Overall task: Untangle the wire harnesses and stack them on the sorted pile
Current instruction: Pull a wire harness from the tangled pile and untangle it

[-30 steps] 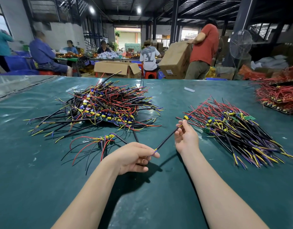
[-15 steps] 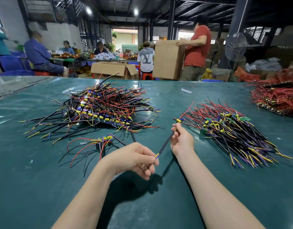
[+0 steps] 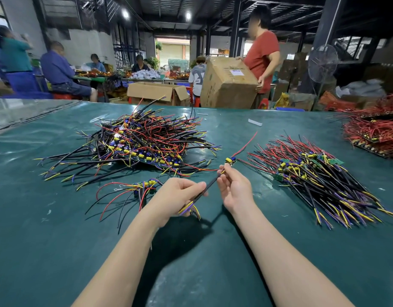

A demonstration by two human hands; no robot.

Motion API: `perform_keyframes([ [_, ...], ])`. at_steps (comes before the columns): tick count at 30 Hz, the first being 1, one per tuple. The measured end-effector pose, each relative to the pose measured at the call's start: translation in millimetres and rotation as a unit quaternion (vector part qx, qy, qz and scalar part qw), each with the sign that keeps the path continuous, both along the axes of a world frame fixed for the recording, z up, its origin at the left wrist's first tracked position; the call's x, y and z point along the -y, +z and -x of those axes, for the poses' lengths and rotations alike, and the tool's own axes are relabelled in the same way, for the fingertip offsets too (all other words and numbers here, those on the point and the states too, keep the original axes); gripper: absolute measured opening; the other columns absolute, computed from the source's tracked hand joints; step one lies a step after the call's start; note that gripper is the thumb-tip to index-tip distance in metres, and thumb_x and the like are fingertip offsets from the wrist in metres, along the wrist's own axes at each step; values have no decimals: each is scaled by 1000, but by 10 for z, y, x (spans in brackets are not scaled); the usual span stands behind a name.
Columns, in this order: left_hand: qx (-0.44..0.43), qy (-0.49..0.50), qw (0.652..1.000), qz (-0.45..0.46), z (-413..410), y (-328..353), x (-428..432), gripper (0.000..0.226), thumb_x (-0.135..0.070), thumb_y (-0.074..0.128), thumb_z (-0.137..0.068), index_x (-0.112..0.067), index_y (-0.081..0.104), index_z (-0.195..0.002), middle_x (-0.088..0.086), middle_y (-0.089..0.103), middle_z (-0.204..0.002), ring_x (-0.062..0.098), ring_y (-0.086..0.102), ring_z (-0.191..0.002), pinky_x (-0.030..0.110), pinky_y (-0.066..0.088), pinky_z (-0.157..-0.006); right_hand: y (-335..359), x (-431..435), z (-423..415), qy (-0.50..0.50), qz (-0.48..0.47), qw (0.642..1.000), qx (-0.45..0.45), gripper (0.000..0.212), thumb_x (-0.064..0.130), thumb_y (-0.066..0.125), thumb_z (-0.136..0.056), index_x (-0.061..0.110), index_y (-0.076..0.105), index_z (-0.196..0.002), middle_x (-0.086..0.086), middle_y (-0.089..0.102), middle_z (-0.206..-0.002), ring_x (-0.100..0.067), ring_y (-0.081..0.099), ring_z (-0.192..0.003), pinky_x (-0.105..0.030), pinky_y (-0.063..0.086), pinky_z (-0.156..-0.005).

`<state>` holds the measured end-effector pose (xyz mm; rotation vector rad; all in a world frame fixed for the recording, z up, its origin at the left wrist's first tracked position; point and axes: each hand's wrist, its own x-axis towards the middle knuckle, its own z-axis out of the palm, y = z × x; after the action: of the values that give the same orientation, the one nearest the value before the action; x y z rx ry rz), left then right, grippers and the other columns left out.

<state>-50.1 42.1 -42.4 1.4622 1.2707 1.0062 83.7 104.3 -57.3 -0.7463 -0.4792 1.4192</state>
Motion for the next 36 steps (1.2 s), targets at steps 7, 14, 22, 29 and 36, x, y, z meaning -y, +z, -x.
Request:
perform_keyframes([
  [7,-70,-39,997,-16,-71,-66,21,31,-21,53,-93,-15,56,-63,-11,32,-33,2,28,-29,13,29,-33,-24,8,26,14,17,1000,16,22,13,55,-91,7,58,-70,5,57,-42,-1,46,-30,-8,31,-30],
  [14,-97,-106,990,-15,-71,-82,29,32,-17,46,-95,-15,48,-63,-11,29,-36,5,26,-33,15,25,-39,-36,-2,59,1,1,1000,12,26,7,52,-92,2,55,-66,3,50,-36,-1,38,-26,-8,23,-28],
  [22,47,40,998,-8,-35,-90,-88,35,-28,40,-98,-15,60,-73,-3,51,-65,5,45,-47,15,37,-39,17,70,0,153,-31,981,113,31,19,43,-97,13,47,-67,7,42,-38,-1,37,-30,-11,24,-30],
  [29,214,111,970,-27,93,-93,-158,11,-12,57,-89,-3,62,-84,3,55,-63,10,54,-57,12,46,-50,55,231,200,340,-99,881,313,31,15,40,-98,12,46,-68,9,43,-42,-2,44,-34,-10,28,-31],
  [36,271,187,944,9,165,-69,-159,16,-11,61,-86,-9,60,-71,0,61,-52,9,59,-45,15,50,-44,106,253,205,292,-154,834,442,32,8,44,-96,10,52,-66,-4,40,-55,0,32,-29,-9,18,-31],
])
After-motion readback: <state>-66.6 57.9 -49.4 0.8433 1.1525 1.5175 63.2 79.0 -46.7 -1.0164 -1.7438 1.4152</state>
